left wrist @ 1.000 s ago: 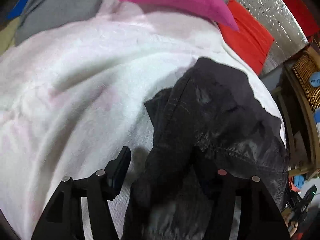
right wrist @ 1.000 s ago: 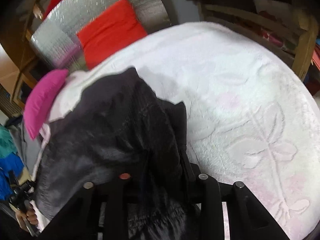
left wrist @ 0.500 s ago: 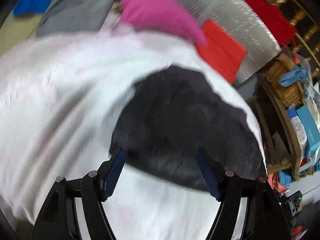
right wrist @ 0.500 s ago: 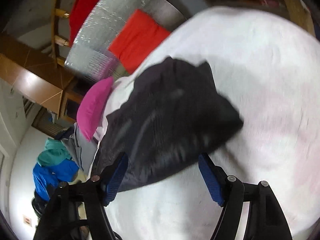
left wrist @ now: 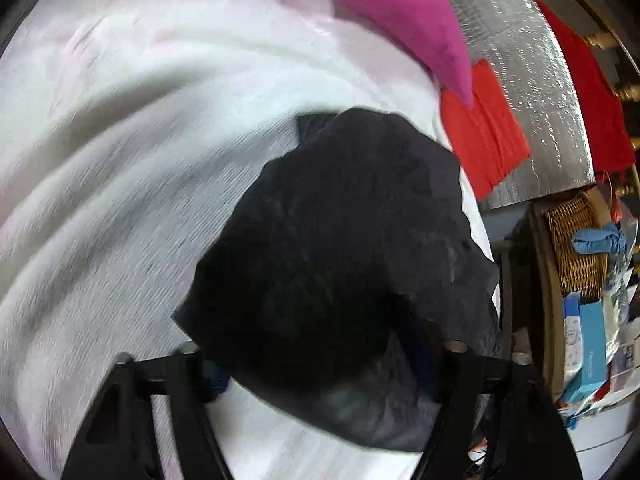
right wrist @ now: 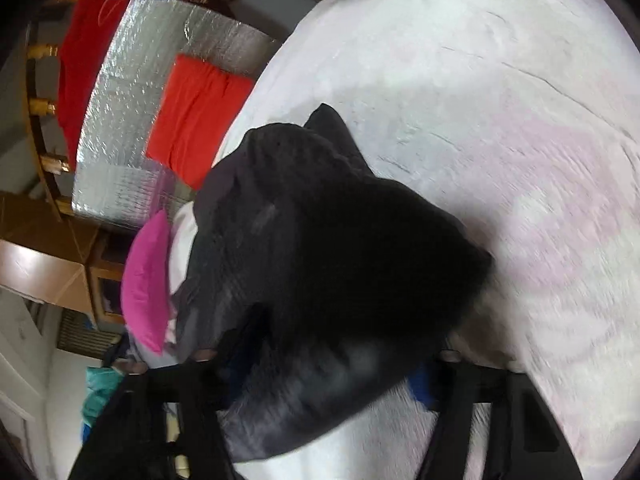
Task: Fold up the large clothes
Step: 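Open both grippers and pull them back from the folded jacket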
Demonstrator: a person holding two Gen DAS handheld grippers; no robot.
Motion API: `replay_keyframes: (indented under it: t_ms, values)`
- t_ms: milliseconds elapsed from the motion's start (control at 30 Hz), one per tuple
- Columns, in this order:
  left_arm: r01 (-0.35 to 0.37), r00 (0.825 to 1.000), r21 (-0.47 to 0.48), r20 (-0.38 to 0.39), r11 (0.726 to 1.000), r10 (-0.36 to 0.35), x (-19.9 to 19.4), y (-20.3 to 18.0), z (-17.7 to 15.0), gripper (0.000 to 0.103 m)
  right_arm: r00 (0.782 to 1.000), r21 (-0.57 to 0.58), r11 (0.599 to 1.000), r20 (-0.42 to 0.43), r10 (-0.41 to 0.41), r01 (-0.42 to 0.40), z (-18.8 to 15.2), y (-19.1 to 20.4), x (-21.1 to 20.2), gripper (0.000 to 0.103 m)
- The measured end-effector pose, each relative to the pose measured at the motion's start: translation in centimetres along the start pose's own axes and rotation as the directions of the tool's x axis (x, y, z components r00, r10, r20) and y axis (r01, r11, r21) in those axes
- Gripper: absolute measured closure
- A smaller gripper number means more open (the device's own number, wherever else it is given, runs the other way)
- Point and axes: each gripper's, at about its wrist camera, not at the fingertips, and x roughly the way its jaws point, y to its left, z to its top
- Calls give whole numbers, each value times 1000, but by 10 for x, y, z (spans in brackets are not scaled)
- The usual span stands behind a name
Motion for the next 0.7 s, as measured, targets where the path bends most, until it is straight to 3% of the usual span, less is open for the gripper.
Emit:
replay_keyframes:
  t_ms: [100, 167, 233, 333, 467, 600, 700]
  values:
    - [6, 999, 59, 35, 998, -8, 2, -16, 11, 53, 999, -60, 998, 51, 12, -9, 7, 16, -8, 59]
    - [10, 998, 97, 64, 995, -16, 4, -24, 18, 54, 996, -113, 994, 85, 23, -13, 10, 25, -11, 59]
    - [-21, 999, 99, 40, 995, 17, 15, -22, 20, 52, 998, -109, 994, 65, -24, 31, 12, 22, -2, 59]
    - [-37, 999, 28, -1, 999, 37, 20, -7, 17, 40, 1000, -22, 1000, 14, -5, 5, 11, 8, 1, 53]
    - [-19, 1000, 21, -20, 1000, 20, 1, 1, 14, 39, 1000, -71, 997, 3, -8, 8, 3, 6, -21, 40]
    - [-10, 999, 41, 32, 999, 8, -30, 14, 15, 36, 996, -90, 996, 84, -6, 14, 7, -16, -68, 38]
    - [-71, 987, 39, 150, 997, 64, -55, 23, 24, 31, 984, -50, 999, 180, 3, 7, 19, -28, -90, 31]
